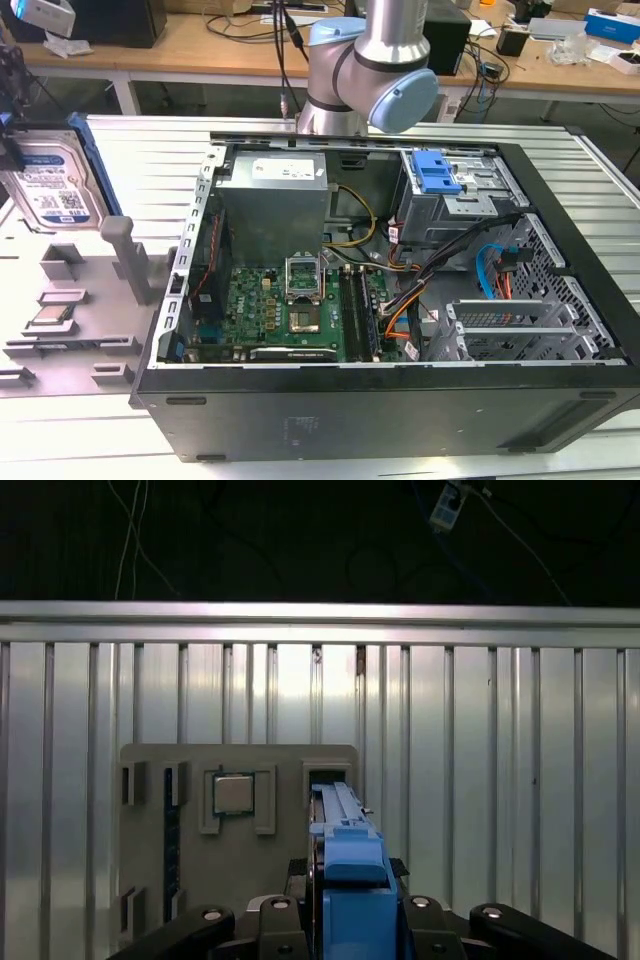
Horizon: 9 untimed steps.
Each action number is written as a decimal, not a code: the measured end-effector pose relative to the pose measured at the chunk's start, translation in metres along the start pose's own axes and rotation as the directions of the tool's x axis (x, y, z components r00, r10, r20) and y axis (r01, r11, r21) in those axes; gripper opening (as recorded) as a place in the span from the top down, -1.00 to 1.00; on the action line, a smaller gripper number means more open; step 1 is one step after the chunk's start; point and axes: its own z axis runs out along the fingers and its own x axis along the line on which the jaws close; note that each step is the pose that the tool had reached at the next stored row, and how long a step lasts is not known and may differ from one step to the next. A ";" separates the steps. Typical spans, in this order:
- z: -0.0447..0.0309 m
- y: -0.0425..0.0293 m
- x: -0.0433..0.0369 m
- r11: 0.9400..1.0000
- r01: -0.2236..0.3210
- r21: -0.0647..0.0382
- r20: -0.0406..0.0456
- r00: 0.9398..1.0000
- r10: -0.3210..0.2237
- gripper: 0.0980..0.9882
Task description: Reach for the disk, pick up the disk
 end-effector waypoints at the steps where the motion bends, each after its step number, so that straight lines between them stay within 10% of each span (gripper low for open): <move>1: -0.0019 0.0001 0.0000 1.000 0.000 0.000 0.000 1.000 0.000 0.39; 9: -0.0278 0.0009 -0.0003 1.000 0.000 0.000 -0.001 1.000 0.000 0.39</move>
